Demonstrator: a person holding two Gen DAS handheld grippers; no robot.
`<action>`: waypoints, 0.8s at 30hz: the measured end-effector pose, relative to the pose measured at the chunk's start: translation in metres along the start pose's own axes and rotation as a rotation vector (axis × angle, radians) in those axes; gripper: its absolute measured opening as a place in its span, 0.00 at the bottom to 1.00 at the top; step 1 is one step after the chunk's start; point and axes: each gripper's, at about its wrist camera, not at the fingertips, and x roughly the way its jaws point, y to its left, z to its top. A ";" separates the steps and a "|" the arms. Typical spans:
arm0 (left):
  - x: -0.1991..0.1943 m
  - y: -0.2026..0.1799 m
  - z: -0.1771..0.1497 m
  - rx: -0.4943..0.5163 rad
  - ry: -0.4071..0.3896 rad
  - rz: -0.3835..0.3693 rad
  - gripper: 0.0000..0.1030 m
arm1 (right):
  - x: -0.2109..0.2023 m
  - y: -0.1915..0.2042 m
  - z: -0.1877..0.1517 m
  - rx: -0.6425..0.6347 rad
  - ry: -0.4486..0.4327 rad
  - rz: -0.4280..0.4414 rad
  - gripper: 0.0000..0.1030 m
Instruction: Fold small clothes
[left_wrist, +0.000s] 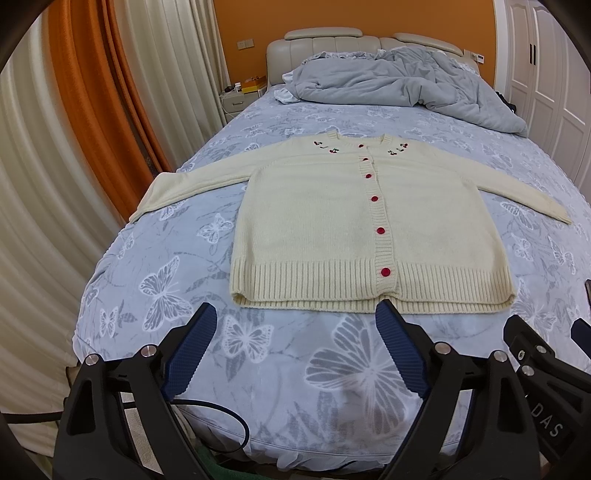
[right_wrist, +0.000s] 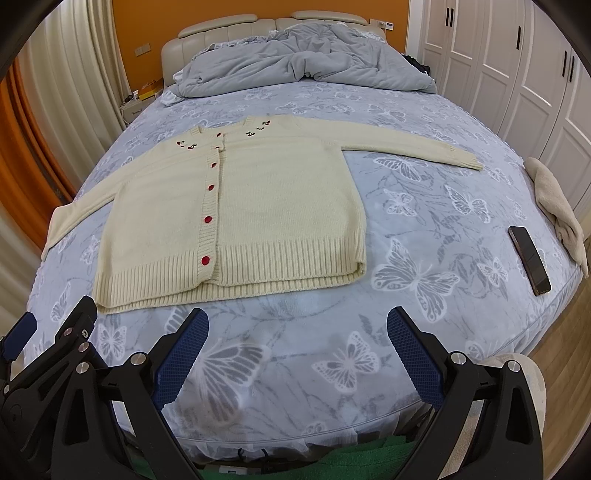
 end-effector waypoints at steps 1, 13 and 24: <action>0.000 0.000 0.000 0.000 -0.001 0.000 0.83 | 0.000 0.000 -0.001 0.000 0.000 0.000 0.94; 0.004 0.001 -0.005 -0.002 0.012 0.002 0.83 | 0.001 0.000 -0.001 0.000 0.005 0.002 0.94; 0.018 0.005 0.004 0.003 0.048 -0.046 0.90 | 0.043 -0.044 0.014 0.071 0.075 0.178 0.93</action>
